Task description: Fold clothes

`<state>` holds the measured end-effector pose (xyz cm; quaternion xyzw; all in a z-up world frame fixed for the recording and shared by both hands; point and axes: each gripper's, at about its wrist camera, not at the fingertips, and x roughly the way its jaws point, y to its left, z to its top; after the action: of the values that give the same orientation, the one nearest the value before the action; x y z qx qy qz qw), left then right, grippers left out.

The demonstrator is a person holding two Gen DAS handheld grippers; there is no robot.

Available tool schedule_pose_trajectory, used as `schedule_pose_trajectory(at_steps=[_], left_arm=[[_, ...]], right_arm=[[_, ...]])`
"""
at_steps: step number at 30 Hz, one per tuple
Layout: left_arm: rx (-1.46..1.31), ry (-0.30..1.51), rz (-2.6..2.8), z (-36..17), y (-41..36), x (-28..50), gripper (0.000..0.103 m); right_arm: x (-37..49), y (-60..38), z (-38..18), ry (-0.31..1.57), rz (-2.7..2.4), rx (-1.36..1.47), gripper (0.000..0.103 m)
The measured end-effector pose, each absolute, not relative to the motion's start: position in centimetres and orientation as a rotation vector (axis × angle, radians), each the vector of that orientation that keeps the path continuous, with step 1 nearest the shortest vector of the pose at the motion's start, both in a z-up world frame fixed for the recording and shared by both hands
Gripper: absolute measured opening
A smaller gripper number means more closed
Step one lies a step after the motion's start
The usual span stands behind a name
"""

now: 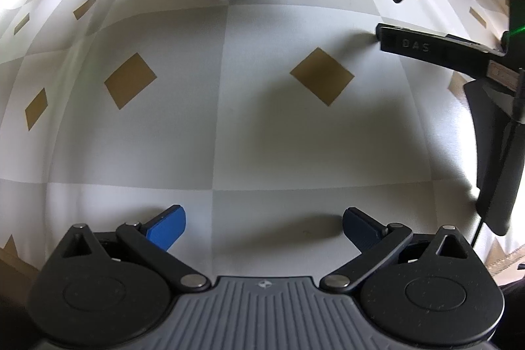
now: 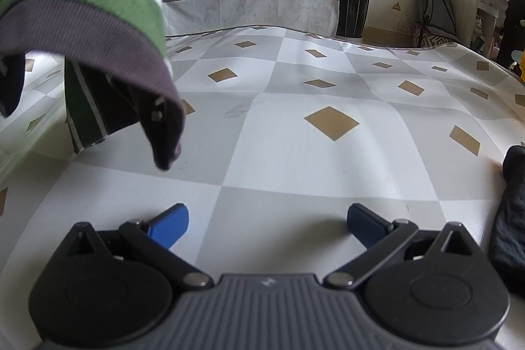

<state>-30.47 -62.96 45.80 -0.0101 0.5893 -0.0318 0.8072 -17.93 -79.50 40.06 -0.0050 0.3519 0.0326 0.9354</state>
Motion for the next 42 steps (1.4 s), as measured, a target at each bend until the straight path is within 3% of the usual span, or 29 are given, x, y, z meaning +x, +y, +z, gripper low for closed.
schedule_pose_trajectory(at_steps=[3,20,42], left_arm=[[-0.014,1.245,-0.084,46.4,-63.2,-30.6,0.096],[0.005,1.035,-0.146,53.6,-63.0,-32.4,0.096],[-0.017,1.017,-0.188,55.3,-63.3,-33.1,0.096]], right_arm=[[-17.9,-79.5,40.1,0.719,0.067,-0.01,0.103],[-17.9,-79.5,40.1,0.719,0.067,-0.01,0.103],[-17.9,-79.5,40.1,0.72,0.067,-0.01,0.103]])
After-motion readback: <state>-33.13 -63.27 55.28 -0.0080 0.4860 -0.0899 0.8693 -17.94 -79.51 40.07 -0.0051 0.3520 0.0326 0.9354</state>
